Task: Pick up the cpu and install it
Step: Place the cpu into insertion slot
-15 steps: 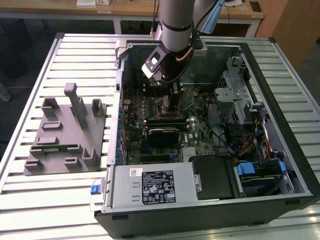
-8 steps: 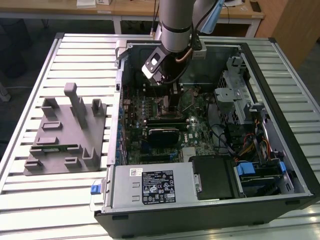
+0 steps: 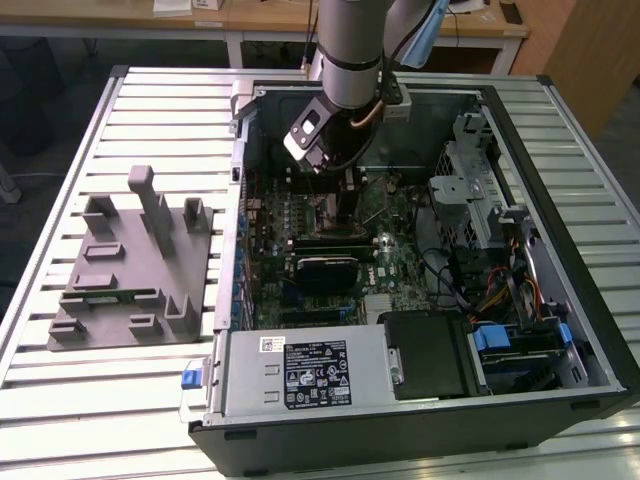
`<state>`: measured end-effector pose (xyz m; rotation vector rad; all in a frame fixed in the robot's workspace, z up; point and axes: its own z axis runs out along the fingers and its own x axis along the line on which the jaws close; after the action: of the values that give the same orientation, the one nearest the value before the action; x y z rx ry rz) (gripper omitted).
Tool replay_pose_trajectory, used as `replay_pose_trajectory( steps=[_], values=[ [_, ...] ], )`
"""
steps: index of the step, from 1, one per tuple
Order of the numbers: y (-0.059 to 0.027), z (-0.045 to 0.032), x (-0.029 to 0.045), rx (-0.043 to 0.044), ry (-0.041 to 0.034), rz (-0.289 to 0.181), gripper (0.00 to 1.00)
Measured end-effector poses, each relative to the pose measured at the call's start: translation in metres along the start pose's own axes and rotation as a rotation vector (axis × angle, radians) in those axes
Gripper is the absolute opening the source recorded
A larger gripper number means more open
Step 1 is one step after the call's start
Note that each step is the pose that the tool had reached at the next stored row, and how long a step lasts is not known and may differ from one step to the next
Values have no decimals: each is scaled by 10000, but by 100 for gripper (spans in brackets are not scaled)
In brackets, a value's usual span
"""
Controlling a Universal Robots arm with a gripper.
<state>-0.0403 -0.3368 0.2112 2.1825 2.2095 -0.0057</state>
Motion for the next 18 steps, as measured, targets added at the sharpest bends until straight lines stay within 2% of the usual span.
replay_pose_trajectory(
  steps=[18],
  values=[
    [-4, 89, 30, -1, 0, 0, 55]
  ],
)
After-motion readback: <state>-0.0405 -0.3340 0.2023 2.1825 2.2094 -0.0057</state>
